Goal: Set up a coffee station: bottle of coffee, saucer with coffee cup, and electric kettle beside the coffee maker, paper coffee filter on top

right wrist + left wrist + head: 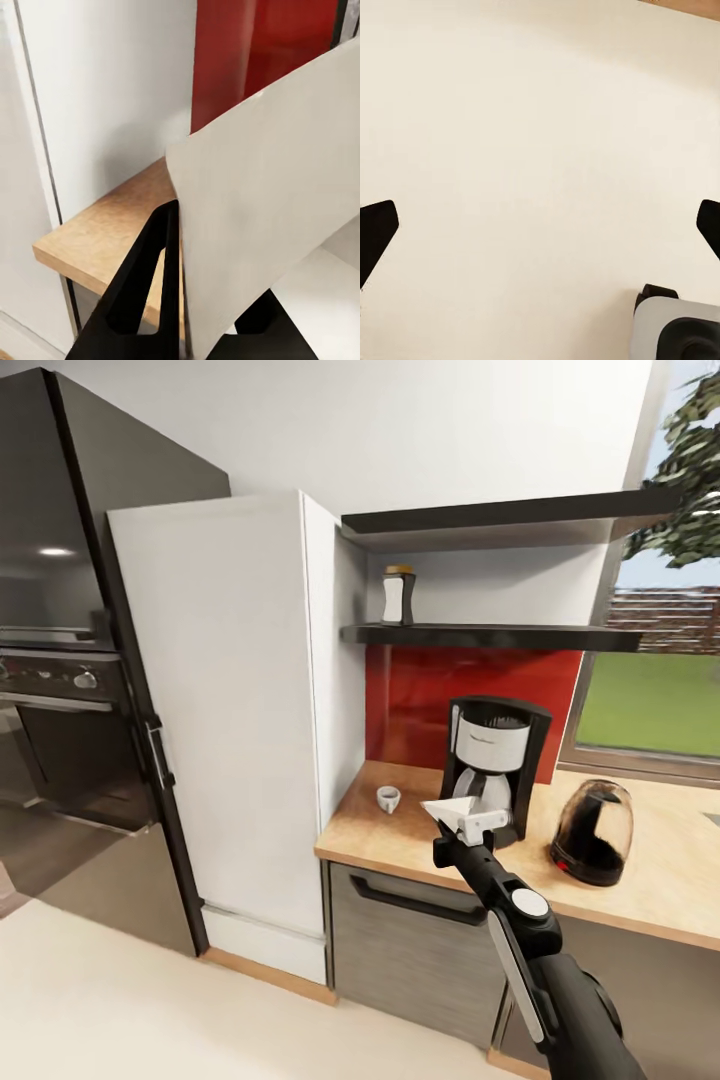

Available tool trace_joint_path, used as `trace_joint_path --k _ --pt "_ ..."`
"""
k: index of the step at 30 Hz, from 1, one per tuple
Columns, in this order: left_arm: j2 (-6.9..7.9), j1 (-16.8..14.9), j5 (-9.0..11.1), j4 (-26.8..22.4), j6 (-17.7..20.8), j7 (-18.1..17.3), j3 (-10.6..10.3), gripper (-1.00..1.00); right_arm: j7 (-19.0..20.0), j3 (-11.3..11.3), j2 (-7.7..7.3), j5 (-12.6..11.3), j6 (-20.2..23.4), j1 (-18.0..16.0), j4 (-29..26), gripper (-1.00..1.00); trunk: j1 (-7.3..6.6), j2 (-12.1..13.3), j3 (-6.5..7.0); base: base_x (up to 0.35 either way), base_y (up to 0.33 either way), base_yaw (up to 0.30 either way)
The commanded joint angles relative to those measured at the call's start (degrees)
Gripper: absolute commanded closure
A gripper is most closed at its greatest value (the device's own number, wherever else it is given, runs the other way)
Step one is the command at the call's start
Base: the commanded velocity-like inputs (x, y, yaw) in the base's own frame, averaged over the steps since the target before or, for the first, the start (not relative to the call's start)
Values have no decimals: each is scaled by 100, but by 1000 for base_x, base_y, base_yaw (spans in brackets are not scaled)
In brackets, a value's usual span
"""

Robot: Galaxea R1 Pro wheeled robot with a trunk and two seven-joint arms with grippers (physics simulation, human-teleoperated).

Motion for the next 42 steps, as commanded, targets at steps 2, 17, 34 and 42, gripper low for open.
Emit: trace_joint_path --k 2,17,34,42 --pt "-1 4 -6 -7 -3 -10 12 -100 -5 -4 5 21 32 -3 -7 100 3 -3 -1 111 277 -62" --pt "-1 4 -23 -7 -1 -51 4 -100 -6 -4 6 21 32 -2 -7 100 3 -3 -1 103 291 -276" --pt "-1 4 -24 -7 8 -27 -5 -100 -2 -4 11 13 32 -4 -15 100 3 -3 -25 4 60 -288" --pt "-1 4 -24 -7 8 -19 -5 -100 0 -4 14 13 32 -4 -15 100 3 -3 -79 0 0 -192"
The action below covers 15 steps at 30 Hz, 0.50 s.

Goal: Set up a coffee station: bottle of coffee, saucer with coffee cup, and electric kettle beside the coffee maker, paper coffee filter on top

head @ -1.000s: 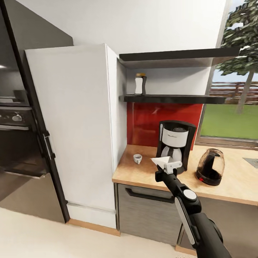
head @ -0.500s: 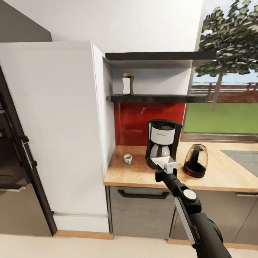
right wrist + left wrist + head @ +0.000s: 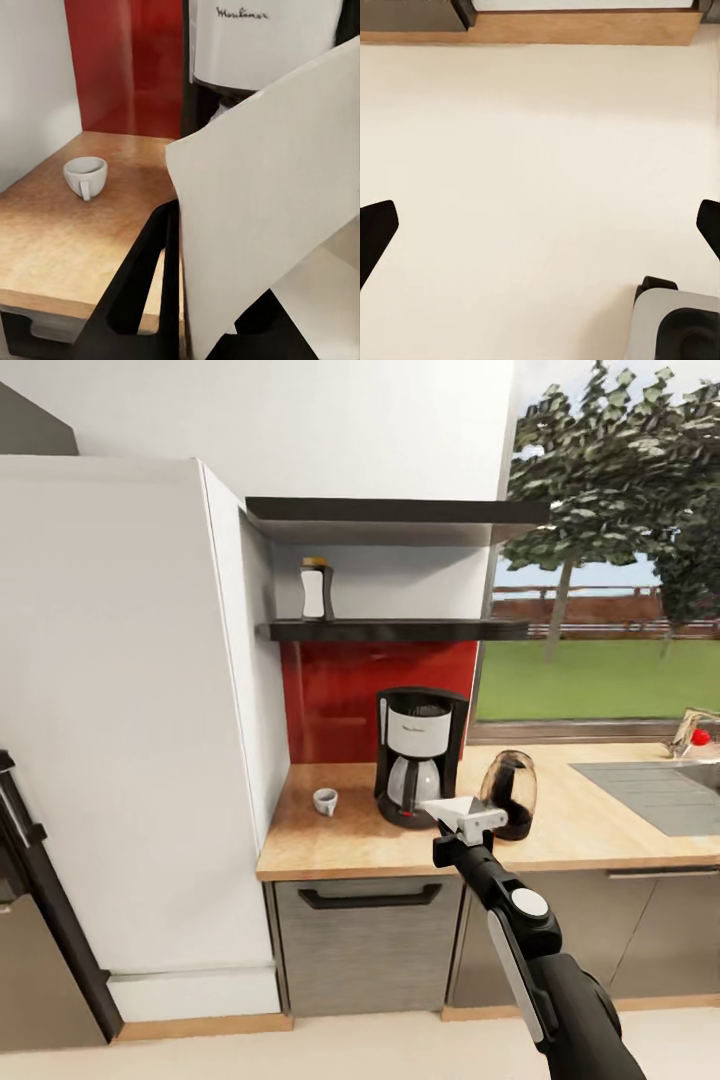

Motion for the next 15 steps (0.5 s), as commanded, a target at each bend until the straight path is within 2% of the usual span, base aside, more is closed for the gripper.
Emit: trace_joint_path --k 1,9,15 --pt "-1 5 -8 -8 -7 -3 14 -100 -3 -3 3 21 30 -1 -6 100 2 -3 -8 0 0 -192" --pt "-1 5 -3 -8 -7 -7 14 -100 -3 -3 3 21 36 1 -6 100 2 -3 -43 0 9 -233" --pt "-1 5 0 -8 -14 -36 14 -100 -8 -3 3 21 36 -1 -6 100 2 -3 -47 0 228 -36"
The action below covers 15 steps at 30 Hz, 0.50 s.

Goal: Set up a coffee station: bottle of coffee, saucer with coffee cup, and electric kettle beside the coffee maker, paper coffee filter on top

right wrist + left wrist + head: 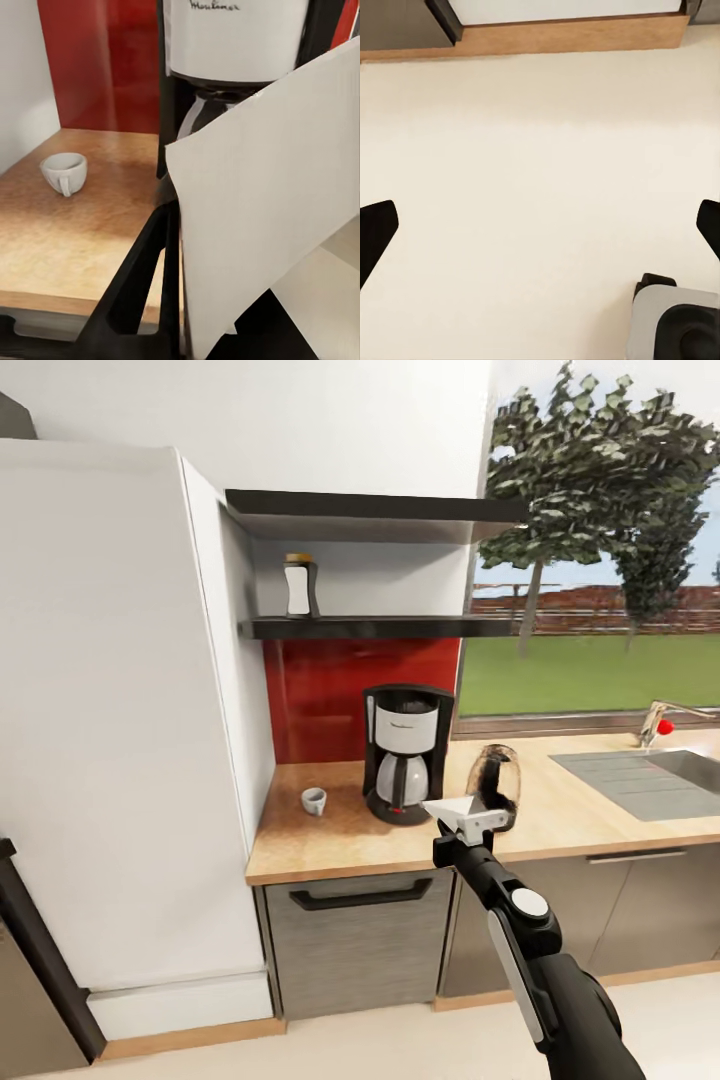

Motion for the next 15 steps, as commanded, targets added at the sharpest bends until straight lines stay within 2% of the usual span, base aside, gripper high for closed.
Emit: trace_joint_path --k 1,10,15 --pt "-1 4 -7 -7 -4 -4 15 -100 -5 -3 4 21 32 -2 -7 100 2 -4 -1 0 216 -5" --pt "5 4 -16 -7 6 39 -6 -100 -6 9 6 24 36 -2 1 100 2 -4 -1 0 21 0" --pt "66 8 -50 6 17 32 -56 -100 -97 -1 27 50 108 -68 71 100 2 -4 -1 0 0 0"
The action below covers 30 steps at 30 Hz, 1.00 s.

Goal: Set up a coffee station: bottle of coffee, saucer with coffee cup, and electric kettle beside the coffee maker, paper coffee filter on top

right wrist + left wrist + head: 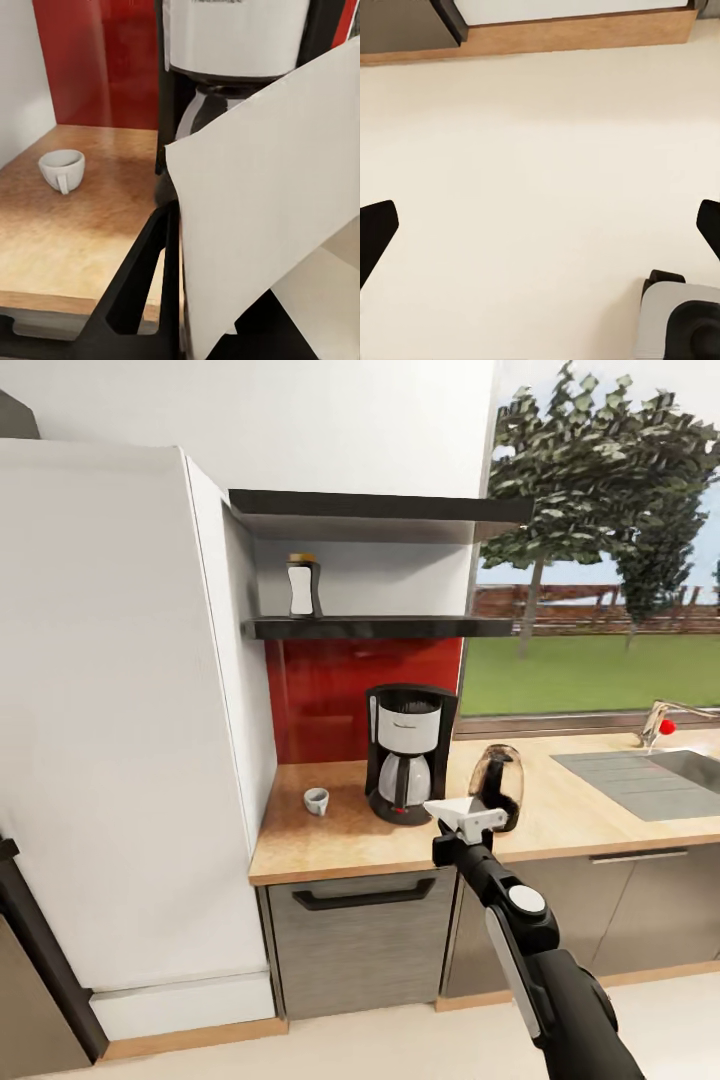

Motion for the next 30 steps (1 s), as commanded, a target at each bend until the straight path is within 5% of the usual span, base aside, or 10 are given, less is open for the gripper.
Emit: trace_joint_path --k 1,3,9,13,15,18,20,30 --pt "6 10 -16 2 -7 -5 12 -100 -73 -4 10 22 121 -106 -20 100 2 -3 -1 0 0 0" --pt "16 16 -19 40 -6 -7 9 -100 -225 -1 69 26 435 -388 -23 100 2 -3 -1 0 0 0" --pt "45 19 -28 206 47 -8 0 -100 -989 11 544 41 2307 -1689 65 100 2 -3 -1 0 0 0" --pt "48 19 -111 228 570 -3 -2 -100 -1370 136 685 49 3112 -2596 420 100 2 -3 -1 0 0 0" --pt "43 19 -208 228 938 -1 -1 -100 -1444 393 710 52 3492 -3116 1004 100 2 -3 -1 0 0 0" --pt "22 19 -397 232 1218 0 -2 -100 -1483 889 722 65 3719 -3786 2133 100 2 -3 -1 0 0 0" --pt "13 19 -489 235 1269 -2 -2 -100 -1487 1014 724 69 3763 -4093 2670 100 2 -3 -1 0 0 0" --pt "-33 19 -763 243 1329 -8 5 -100 -1487 1152 724 56 3815 -6155 5690 100 2 -3 -1 0 0 0"
